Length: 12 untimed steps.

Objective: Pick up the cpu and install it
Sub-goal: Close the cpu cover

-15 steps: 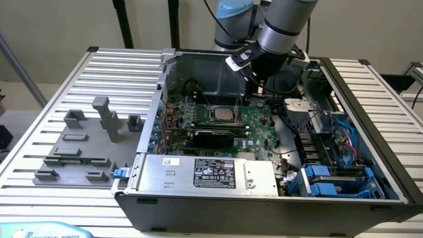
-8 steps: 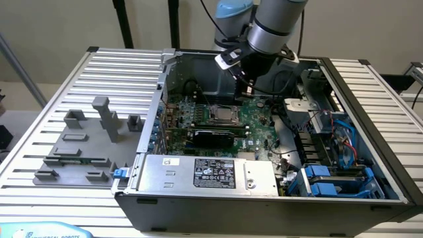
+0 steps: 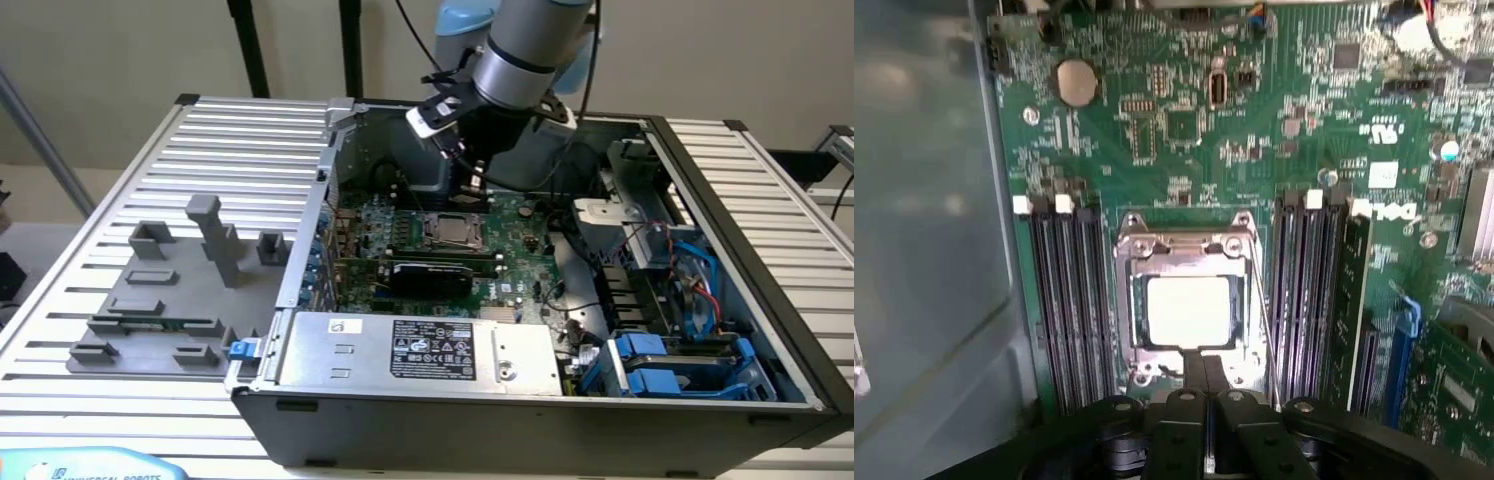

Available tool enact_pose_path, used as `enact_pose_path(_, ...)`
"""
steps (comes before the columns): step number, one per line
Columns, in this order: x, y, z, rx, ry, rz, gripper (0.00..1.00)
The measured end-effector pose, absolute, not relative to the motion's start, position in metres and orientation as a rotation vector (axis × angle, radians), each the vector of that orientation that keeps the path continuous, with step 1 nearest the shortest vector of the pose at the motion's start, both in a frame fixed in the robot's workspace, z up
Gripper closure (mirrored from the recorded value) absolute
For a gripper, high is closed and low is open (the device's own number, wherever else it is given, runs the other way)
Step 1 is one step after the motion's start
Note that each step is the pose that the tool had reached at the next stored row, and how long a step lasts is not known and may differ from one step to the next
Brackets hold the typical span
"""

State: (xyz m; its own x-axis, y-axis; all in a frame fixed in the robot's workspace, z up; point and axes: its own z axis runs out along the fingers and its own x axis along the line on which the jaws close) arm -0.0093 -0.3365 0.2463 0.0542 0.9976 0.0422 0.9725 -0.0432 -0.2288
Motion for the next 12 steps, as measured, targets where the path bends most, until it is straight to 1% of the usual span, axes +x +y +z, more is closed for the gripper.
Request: enact_pose_path(12, -0.027, -0.337, 0.228, -2.125, -2.022, 0.196, 0.89)
